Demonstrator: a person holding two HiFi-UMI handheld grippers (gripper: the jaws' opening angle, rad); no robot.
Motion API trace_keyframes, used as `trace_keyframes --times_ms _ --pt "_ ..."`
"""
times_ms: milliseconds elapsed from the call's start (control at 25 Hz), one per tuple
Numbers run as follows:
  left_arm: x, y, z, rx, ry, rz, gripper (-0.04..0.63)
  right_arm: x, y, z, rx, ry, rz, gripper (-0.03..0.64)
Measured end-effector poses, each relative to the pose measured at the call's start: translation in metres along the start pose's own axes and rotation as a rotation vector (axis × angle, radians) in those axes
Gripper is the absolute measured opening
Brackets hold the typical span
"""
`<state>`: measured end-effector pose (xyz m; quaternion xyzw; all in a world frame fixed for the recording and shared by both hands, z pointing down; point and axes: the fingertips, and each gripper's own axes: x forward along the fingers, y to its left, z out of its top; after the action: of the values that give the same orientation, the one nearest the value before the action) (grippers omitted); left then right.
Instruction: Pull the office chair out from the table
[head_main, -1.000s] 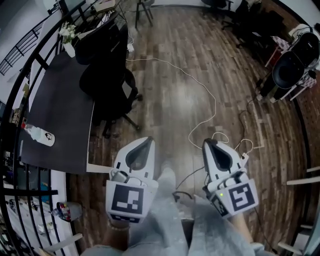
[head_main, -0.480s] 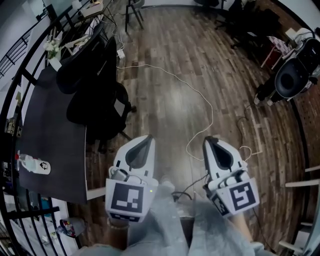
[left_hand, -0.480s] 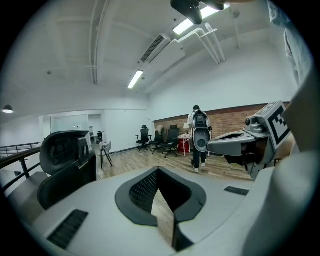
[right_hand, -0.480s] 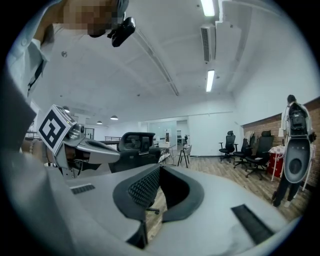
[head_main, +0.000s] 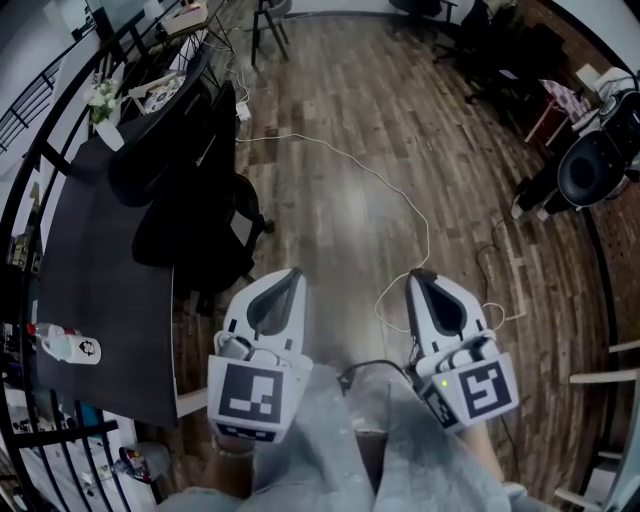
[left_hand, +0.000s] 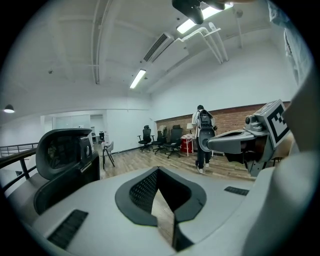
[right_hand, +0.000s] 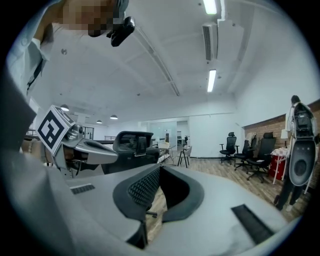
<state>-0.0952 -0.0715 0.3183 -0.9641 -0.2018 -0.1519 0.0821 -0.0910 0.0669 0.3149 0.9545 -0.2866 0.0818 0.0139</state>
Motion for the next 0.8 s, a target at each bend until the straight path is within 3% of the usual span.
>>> trace_keyframes --times_ms 440,800 --pt "-0.004 0.038 -0.005 -0.036 0.003 0.098 0.000 0.036 0.004 0.014 -0.016 -0.031 0.047 0.005" --pt "0.017 0.072 -0.010 -0.054 0.032 0.202 0.000 0.096 -0.004 0.019 -0.005 -0.030 0.147 0.005"
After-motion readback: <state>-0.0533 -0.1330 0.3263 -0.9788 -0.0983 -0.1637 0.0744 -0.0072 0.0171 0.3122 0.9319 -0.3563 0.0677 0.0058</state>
